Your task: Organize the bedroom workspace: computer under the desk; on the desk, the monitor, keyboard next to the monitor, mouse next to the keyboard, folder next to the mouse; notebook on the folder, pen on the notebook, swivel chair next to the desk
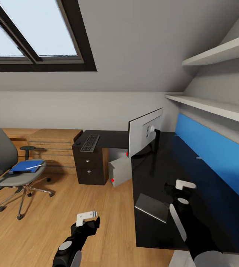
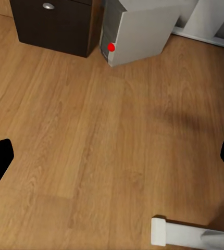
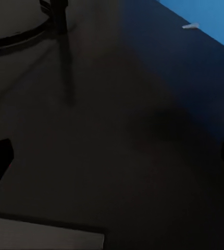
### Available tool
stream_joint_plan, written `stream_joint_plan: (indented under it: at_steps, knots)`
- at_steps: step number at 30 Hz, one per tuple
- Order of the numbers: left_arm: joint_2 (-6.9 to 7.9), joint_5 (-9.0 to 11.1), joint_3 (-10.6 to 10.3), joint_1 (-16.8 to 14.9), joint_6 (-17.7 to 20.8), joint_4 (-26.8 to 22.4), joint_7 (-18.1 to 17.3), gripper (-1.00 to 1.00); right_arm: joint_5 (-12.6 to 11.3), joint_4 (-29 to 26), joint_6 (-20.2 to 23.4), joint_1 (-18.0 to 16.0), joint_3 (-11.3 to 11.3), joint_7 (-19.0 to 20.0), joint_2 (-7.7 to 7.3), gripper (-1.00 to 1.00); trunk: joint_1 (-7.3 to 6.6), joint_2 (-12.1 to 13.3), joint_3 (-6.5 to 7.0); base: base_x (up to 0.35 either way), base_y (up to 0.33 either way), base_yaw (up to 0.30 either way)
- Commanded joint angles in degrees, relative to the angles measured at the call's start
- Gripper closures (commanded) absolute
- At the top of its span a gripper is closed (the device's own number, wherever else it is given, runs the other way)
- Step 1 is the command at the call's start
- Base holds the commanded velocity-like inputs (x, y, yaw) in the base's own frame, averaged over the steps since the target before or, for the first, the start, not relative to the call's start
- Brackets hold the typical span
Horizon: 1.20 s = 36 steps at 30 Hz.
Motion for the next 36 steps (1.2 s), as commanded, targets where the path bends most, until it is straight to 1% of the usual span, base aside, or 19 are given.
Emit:
stream_joint_plan:
  at_steps: [1, 6, 11, 12, 13, 14, 16, 18, 22, 23, 24, 26, 33, 36]
  knots:
    - [0.02, 0.6, -0.1, -0.04, 0.19, -0.08, 0.51, -1.0, -0.56, 1.25, 0.1, -1.34, 0.1, 0.73, -0.46, -1.0, 0.01, -0.06, -0.08, 0.0, -0.002, 0.0]
    - [0.02, 0.65, -0.1, -0.04, 0.2, -0.08, 0.51, -1.0, -0.41, 9.92, -0.3, -8.29, 0.08, 6.33, -2.06, -1.0, 0.01, -0.06, -0.08, 0.0, -0.001, 0.0]
    - [0.02, 0.68, -0.1, -0.04, 0.16, -0.08, 0.51, -1.0, -0.32, 20.56, -2.54, -15.9, 0.08, 10.49, -2.92, -1.0, 0.01, -0.06, -0.08, 0.0, 0.0, 0.0]
    - [0.03, 0.68, -0.1, -0.04, 0.16, -0.08, 0.51, -1.0, -0.31, 25.09, -4.16, -18.76, 0.08, 11.64, -3.18, -1.0, 0.01, -0.06, -0.08, 0.0, 0.0, 0.0]
    - [0.05, 0.68, -0.1, -0.04, 0.15, -0.08, 0.51, -1.0, -0.3, 27.35, -5.05, -20.08, 0.08, 12.09, -3.28, -1.0, 0.01, -0.06, -0.08, 0.0, 0.0, 0.0]
    - [0.07, 0.69, -0.1, -0.04, 0.12, -0.08, 0.51, -1.0, -0.29, 37.21, -9.47, -25.03, 0.08, 13.71, -3.44, -1.0, 0.01, -0.06, -0.08, 0.0, 0.0, 0.0]
    - [0.05, 0.69, -0.1, -0.04, 0.09, -0.08, 0.51, -1.0, -0.31, 40.0, -11.05, -26.04, 0.11, 14.25, -3.4, -1.0, 0.01, -0.06, -0.08, 0.0, 0.0, 0.0]
    - [0.04, 0.69, -0.1, -0.04, 0.03, -0.08, 0.48, -1.0, -0.44, 44.57, -13.76, -27.24, 0.15, 15.94, -3.29, -1.0, 0.01, -0.06, -0.08, 0.0, 0.0, 0.0]
    - [0.02, 0.72, -0.1, -0.04, -0.01, -0.08, 0.45, -1.0, -0.65, 47.99, -14.59, -27.63, 0.03, 19.6, -3.04, -1.0, 0.01, -0.06, -0.08, 0.0, 0.0, 0.0]
    - [0.02, 0.76, -0.1, -0.04, -0.02, -0.05, 0.44, -1.0, -0.68, 49.47, -14.74, -27.7, 0.02, 21.28, -2.71, -1.0, 0.01, -0.06, -0.08, 0.0, 0.0, 0.0]
    - [0.0, 0.76, -0.1, -0.04, -0.04, -0.02, 0.44, -1.0, -0.69, 50.21, -14.79, -27.73, 0.01, 21.98, -2.5, -1.0, 0.01, -0.06, -0.08, 0.0, 0.0, 0.0]
    - [-0.04, 0.81, -0.1, -0.04, -0.09, 0.04, 0.43, -1.0, -0.66, 52.57, -14.82, -27.8, 0.03, 23.62, -1.52, -1.0, 0.01, -0.06, -0.08, 0.0, 0.0, 0.0]
    - [0.01, 1.03, 0.08, -0.04, -0.06, -1.03, 0.5, -1.0, -0.56, 54.35, -14.82, -27.77, -0.05, 24.89, 0.71, -1.0, 0.01, -0.06, -0.08, 0.0, 0.0, 0.0]
    - [0.01, 1.31, 0.16, -0.04, -0.05, -1.39, 0.51, -1.0, -0.56, 54.43, -14.82, -27.76, -0.07, 25.02, 0.95, -1.0, 0.01, -0.06, -0.08, 0.0, 0.0, 0.0]
